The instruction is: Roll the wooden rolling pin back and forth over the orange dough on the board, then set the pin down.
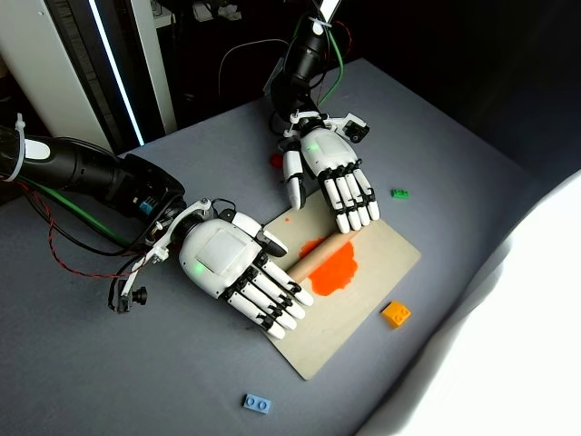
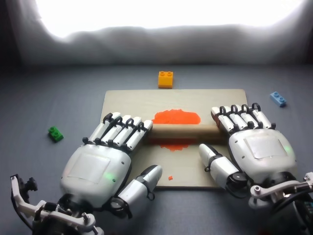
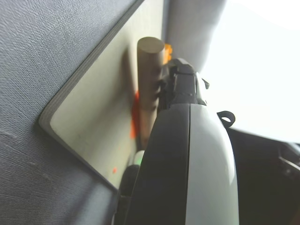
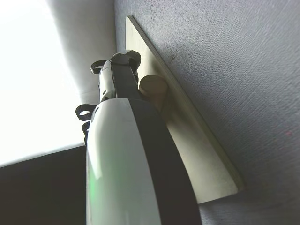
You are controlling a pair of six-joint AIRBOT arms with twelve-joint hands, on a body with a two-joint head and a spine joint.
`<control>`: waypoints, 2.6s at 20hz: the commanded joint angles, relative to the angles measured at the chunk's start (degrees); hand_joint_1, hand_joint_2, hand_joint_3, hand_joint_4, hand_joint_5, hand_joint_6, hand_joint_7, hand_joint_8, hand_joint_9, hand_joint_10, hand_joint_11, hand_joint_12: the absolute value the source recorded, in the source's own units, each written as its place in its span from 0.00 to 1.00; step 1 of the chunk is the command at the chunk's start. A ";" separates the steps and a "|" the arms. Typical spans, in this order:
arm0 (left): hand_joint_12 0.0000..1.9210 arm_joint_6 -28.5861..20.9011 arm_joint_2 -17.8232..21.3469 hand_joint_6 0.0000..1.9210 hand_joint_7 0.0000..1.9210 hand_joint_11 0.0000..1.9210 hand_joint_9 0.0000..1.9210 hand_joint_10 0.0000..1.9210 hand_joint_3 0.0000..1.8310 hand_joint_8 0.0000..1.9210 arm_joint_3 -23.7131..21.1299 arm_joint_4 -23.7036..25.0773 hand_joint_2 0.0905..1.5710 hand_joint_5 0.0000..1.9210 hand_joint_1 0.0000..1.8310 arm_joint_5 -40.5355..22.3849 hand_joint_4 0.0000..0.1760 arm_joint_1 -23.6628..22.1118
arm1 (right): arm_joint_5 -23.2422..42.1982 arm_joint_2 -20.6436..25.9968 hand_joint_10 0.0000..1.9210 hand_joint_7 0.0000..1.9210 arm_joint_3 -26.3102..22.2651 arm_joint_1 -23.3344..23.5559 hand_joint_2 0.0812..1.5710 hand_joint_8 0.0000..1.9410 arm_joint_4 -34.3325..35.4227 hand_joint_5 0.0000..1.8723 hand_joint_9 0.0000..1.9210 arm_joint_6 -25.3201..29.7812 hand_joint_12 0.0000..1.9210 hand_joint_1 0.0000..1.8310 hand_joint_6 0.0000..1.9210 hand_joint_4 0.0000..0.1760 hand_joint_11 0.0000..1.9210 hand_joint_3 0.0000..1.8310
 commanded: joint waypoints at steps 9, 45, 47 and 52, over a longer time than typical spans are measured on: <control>0.17 0.24 1.36 0.00 0.13 0.00 0.10 0.00 0.00 0.00 -1.30 1.35 0.93 0.09 0.00 -4.68 0.00 0.40 | 0.39 0.31 0.00 0.15 -1.05 -1.04 0.87 0.00 1.82 0.13 0.11 -0.47 0.23 0.00 0.00 0.00 0.00 0.00; 0.15 1.60 4.93 0.00 0.13 0.00 0.10 0.00 0.00 0.00 -7.34 1.29 0.94 0.09 0.00 -3.38 0.00 0.76 | 6.12 0.49 0.00 0.16 -3.65 -1.47 0.87 0.00 -2.45 0.13 0.12 -0.10 0.28 0.00 0.00 0.00 0.00 0.00; 0.16 1.57 4.94 0.00 0.13 0.00 0.10 0.00 0.00 0.00 -6.89 1.30 0.94 0.10 0.00 -3.32 0.00 0.00 | 6.47 0.50 0.00 0.16 -3.65 -1.42 0.87 0.00 -2.54 0.13 0.12 -0.10 0.28 0.00 0.00 0.00 0.00 0.00; 0.16 1.99 4.36 0.00 0.13 0.00 0.10 0.00 0.00 0.00 -4.39 1.30 0.94 0.09 0.00 -1.50 0.00 -3.10 | 7.23 0.51 0.00 0.16 -3.65 -1.38 0.86 0.00 -4.60 0.13 0.12 0.20 0.25 0.00 0.00 0.00 0.00 0.00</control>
